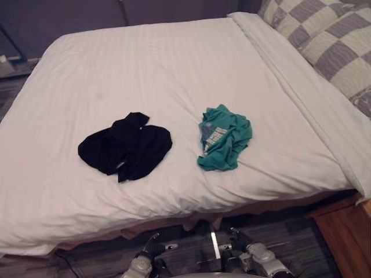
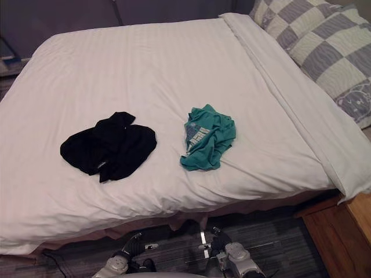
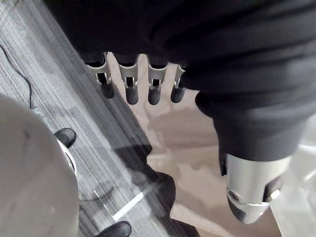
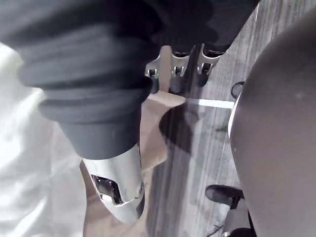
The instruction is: Tidy the bed and pick cloth on bed and put in laundry
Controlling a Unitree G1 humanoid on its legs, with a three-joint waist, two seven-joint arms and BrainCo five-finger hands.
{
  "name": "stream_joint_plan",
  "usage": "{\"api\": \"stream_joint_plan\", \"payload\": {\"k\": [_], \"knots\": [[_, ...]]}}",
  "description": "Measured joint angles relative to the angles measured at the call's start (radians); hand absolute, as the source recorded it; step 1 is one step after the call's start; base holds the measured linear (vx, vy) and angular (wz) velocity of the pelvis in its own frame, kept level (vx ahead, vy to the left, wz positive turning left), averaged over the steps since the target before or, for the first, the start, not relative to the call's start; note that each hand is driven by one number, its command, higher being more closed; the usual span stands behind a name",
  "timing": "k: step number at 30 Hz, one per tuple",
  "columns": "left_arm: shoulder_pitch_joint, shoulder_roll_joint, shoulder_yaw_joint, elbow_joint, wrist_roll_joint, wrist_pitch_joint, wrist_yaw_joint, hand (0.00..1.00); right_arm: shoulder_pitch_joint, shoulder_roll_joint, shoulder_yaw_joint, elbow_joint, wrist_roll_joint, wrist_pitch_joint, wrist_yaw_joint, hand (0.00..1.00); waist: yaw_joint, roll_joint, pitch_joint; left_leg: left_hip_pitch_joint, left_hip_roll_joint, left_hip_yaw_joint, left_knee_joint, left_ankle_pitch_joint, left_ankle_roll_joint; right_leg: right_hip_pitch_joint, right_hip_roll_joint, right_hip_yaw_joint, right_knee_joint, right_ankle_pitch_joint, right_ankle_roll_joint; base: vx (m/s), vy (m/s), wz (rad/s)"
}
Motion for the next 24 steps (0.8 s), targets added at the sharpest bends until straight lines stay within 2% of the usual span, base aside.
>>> {"api": "stream_joint_plan", "payload": {"k": [3, 5, 6, 8, 9, 11, 12, 14, 15, 17, 19, 22, 23, 24], "knots": [[0.003, 0.001, 0.053, 0.011, -0.036, 0.056, 0.022, 0.0, -0.002, 0.009, -0.031, 0.022, 0.02, 0.026, -0.047, 0.0, 0.0, -0.01, -0.006, 0.01, -0.005, 0.009, -0.01, 0.0, 0.0, 0.008, -0.002, 0.007, -0.013, 0.009, 0.002, 0.06, 0.019, -0.06], [0.019, -0.003, 0.17, 0.019, -0.08, 0.112, 0.081, 0.0, 0.004, 0.013, -0.156, 0.052, 0.055, 0.072, -0.128, 0.0, 0.0, -0.01, -0.006, 0.037, -0.01, 0.011, -0.02, 0.0, 0.0, 0.041, -0.004, 0.005, -0.034, 0.013, 0.003, 0.06, 0.023, 0.02], [0.026, -0.001, 0.208, 0.019, -0.083, 0.117, 0.093, 0.0, 0.01, 0.012, -0.2, 0.06, 0.065, 0.084, -0.15, 0.0, 0.0, -0.01, -0.006, 0.04, -0.011, 0.01, -0.021, 0.0, 0.0, 0.048, -0.006, 0.003, -0.039, 0.013, 0.003, 0.04, 0.022, 0.09], [0.054, 0.03, 0.335, 0.017, -0.087, 0.124, 0.136, 0.0, 0.031, -0.007, -0.391, 0.07, 0.115, 0.116, -0.262, 0.0, 0.001, -0.008, -0.007, 0.04, -0.014, 0.004, -0.021, 0.0, 0.0, 0.057, -0.01, -0.011, -0.04, 0.013, 0.003, 0.02, 0.012, 0.14], [0.065, 0.043, 0.368, 0.016, -0.087, 0.125, 0.147, 0.0, 0.038, -0.02, -0.438, 0.07, 0.121, 0.126, -0.282, 0.0, 0.001, -0.007, -0.007, 0.041, -0.014, 0.002, -0.021, 0.0, 0.0, 0.059, -0.011, -0.013, -0.04, 0.013, 0.003, 0.0, 0.005, 0.15], [0.102, 0.116, 0.496, 0.004, -0.087, 0.103, 0.202, 0.0, 0.059, -0.103, -0.607, 0.067, 0.136, 0.129, -0.363, 0.0, 0.005, -0.004, -0.01, 0.045, -0.015, -0.003, -0.022, 0.001, -0.001, 0.067, -0.012, -0.017, -0.041, 0.013, 0.003, -0.02, 0.006, 0.07], [0.111, 0.141, 0.524, -0.003, -0.083, 0.097, 0.217, 0.0, 0.061, -0.129, -0.641, 0.067, 0.135, 0.129, -0.383, 0.0, 0.007, -0.002, -0.011, 0.047, -0.015, -0.003, -0.024, 0.004, -0.007, 0.068, -0.013, -0.017, -0.041, 0.013, 0.003, -0.04, 0.005, 0.01], [0.116, 0.26, 0.6, -0.038, -0.019, 0.04, 0.276, 0.0, 0.067, -0.231, -0.733, 0.043, 0.095, 0.124, -0.453, 0.0, 0.022, 0.005, -0.016, 0.056, -0.016, -0.003, -0.046, 0.019, -0.007, 0.067, -0.012, -0.02, -0.039, 0.013, 0.003, -0.06, 0.0, 0.03], [0.116, 0.289, 0.6, -0.063, -0.012, 0.021, 0.288, 0.0, 0.069, -0.252, -0.748, 0.021, 0.076, 0.122, -0.469, 0.0, 0.025, 0.008, -0.018, 0.057, -0.017, -0.005, -0.056, 0.026, -0.007, 0.065, -0.012, -0.022, -0.04, 0.013, 0.003, -0.08, -0.004, 0.14], [0.092, 0.379, 0.597, -0.173, 0.044, -0.052, 0.353, 0.0, 0.065, -0.318, -0.756, -0.07, -0.002, 0.095, -0.539, 0.0, 0.024, 0.021, -0.026, 0.054, -0.023, -0.021, -0.089, 0.042, 0.0, 0.062, -0.015, -0.04, -0.052, 0.017, -0.001, -0.09, 0.002, 0.21], [0.056, 0.417, 0.582, -0.281, 0.072, -0.077, 0.386, 0.0, 0.053, -0.346, -0.734, -0.172, -0.063, 0.091, -0.58, 0.0, 0.024, 0.03, -0.035, 0.034, -0.027, -0.028, -0.091, 0.04, 0.004, 0.051, -0.015, -0.04, -0.069, 0.024, 0.0, -0.09, 0.014, 0.12], [-0.004, 0.479, 0.499, -0.425, 0.12, -0.085, 0.4, 0.0, 0.02, -0.377, -0.646, -0.303, -0.171, 0.114, -0.602, 0.0, 0.021, 0.032, -0.037, 0.018, -0.03, -0.033, -0.091, 0.04, 0.005, 0.04, -0.015, -0.034, -0.074, 0.031, 0.001, -0.01, 0.011, 0.0], [-0.039, 0.5, 0.457, -0.525, 0.133, -0.078, 0.384, 0.0, 0.002, -0.39, -0.6, -0.37, -0.231, 0.145, -0.599, 0.0, 0.021, 0.03, -0.038, 0.014, -0.031, -0.032, -0.09, 0.041, 0.003, 0.031, -0.015, -0.029, -0.072, 0.035, -0.001, 0.03, 0.008, -0.06], [-0.059, 0.505, 0.442, -0.572, 0.137, -0.077, 0.378, 0.0, -0.007, -0.398, -0.579, -0.391, -0.255, 0.152, -0.597, 0.0, 0.021, 0.029, -0.039, 0.014, -0.031, -0.033, -0.09, 0.046, 0.006, 0.031, -0.015, -0.026, -0.071, 0.036, 0.0, 0.08, 0.005, -0.09]]}}
